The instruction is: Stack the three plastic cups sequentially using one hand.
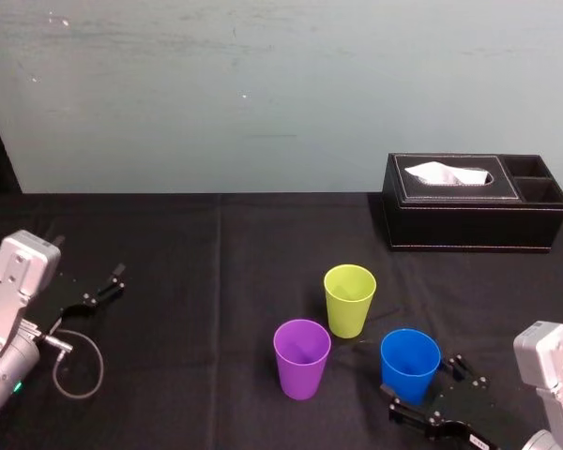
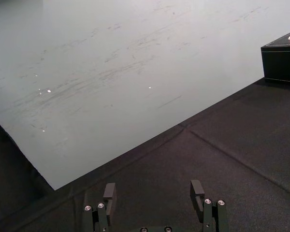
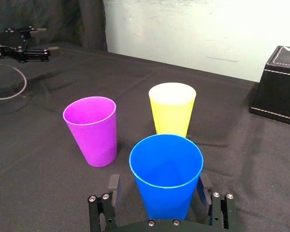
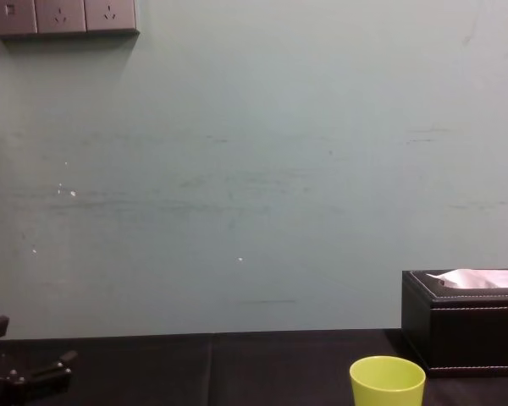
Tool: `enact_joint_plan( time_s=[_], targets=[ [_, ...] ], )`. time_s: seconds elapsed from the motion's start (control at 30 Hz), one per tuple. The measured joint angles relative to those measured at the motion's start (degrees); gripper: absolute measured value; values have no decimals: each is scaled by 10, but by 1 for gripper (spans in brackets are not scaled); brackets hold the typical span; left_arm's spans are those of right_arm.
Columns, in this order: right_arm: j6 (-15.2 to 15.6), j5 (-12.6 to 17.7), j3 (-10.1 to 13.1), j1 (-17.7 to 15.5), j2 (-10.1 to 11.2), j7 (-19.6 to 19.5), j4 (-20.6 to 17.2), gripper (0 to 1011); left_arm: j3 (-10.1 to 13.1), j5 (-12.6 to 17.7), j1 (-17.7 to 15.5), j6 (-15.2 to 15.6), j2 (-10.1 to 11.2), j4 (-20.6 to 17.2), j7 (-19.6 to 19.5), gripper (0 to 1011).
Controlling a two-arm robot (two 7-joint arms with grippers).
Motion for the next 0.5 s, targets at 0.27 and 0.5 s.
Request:
enact_joint_plan(
  time_s=[0.27,0.5],
  targets=[
    [1,-6,-2,7,-9,-7,7,1000,0,0,0,0,0,0,0,1000],
    [-1,-7,0,14,-19,-12,13,1000,0,0,0,0,0,0,0,1000]
  ],
)
